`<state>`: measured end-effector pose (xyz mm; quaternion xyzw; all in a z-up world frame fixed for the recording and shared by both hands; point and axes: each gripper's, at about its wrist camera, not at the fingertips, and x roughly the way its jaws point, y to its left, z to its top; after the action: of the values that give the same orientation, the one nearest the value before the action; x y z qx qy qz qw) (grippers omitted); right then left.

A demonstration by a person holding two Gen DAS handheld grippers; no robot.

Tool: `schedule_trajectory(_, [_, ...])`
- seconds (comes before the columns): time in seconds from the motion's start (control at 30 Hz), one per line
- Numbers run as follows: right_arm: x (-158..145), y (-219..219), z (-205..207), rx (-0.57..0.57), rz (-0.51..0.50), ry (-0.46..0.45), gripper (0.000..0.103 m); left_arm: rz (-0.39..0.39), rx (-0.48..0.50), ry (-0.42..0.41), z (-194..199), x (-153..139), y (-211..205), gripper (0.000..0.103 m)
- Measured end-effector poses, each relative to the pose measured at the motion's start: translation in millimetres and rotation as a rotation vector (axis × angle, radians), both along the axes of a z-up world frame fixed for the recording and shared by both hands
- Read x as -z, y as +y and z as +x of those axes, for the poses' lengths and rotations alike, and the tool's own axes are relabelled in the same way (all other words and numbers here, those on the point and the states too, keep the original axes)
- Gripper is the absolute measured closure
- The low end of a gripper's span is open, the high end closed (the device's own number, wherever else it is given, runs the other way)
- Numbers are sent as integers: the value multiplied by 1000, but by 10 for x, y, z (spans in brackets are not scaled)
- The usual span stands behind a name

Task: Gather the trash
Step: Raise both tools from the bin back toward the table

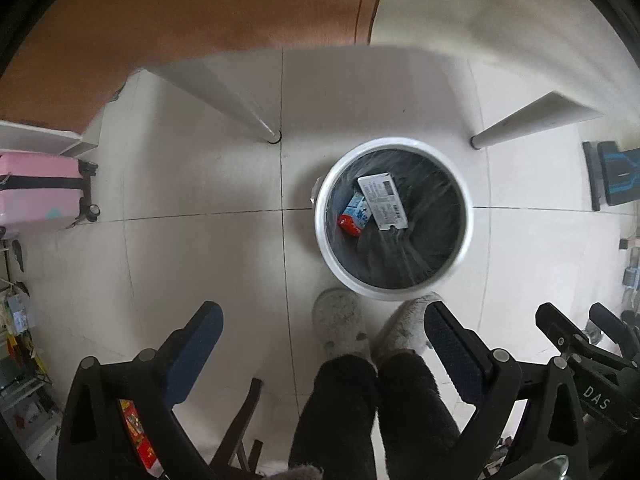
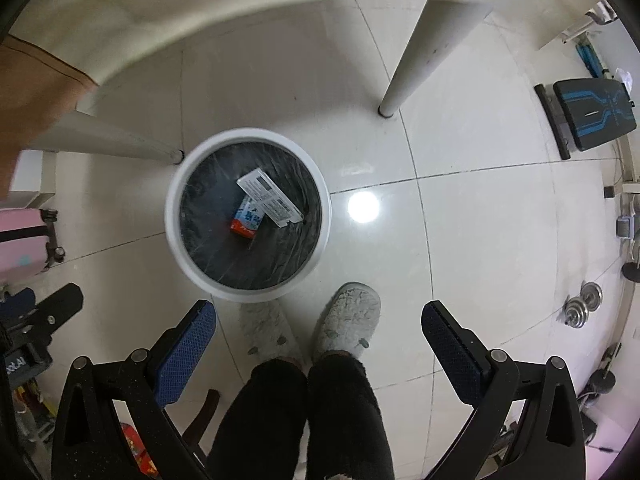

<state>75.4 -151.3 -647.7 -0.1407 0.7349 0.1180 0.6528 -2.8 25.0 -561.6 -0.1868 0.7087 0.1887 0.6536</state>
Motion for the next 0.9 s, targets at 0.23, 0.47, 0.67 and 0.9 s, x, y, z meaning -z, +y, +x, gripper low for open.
schedule_trajectory(0.23, [-899,9,-41,-16,41,-40,0,8,-9,-44,-97,-767,-111,0])
schedule_trajectory(0.47, [-1897,-64,-120,-14,78,-46,0,3,5,-91,-198,-1638,-143,0])
schedule_trajectory(0.67, [-2815,-83,-7,47,157,-73,0,10,5,-217,-31,-2476,-85,0])
schedule_trajectory(0.9, [-3702,-102,834,133,234,-186,0,132,59,-345,807,-3141,110,0])
